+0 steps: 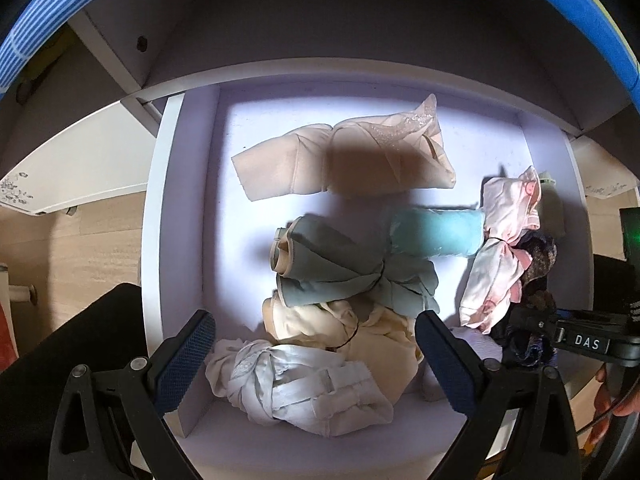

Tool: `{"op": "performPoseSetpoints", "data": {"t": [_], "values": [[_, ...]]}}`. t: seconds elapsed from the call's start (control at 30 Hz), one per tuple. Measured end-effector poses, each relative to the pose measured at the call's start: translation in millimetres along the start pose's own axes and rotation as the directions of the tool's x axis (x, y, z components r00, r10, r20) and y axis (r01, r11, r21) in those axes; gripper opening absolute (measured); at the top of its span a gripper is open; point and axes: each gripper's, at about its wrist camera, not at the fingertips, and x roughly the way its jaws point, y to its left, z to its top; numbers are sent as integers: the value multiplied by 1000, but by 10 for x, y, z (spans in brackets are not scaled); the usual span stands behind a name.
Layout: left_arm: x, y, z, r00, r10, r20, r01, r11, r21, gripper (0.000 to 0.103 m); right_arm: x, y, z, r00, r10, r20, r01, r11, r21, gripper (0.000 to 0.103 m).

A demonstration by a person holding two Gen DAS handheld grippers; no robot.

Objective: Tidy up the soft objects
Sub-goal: 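Reach both tools over the clothes in the drawer toward the navy bra and beige stockings, then grasp the navy lace bra with the right tool while the left tool grasps the beige stockings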

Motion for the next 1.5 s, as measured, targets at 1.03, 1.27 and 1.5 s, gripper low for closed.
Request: {"op": "performPoseSetpoints", "data": {"t": [1.03, 1.27, 1.5], "values": [[874, -701, 796, 971, 236, -40, -167, 787, 595, 101, -571, -46, -279, 983, 149, 105, -157, 986, 64, 35], [898, -581, 649, 951, 62, -304, 50, 937, 346, 100, -597, -69, -301, 978, 174, 116, -184, 979, 84, 35], [615, -789, 536, 986, 116, -123, -55, 908, 416, 100, -617, -74, -343, 978, 170, 125, -180, 981, 76, 35]]}}
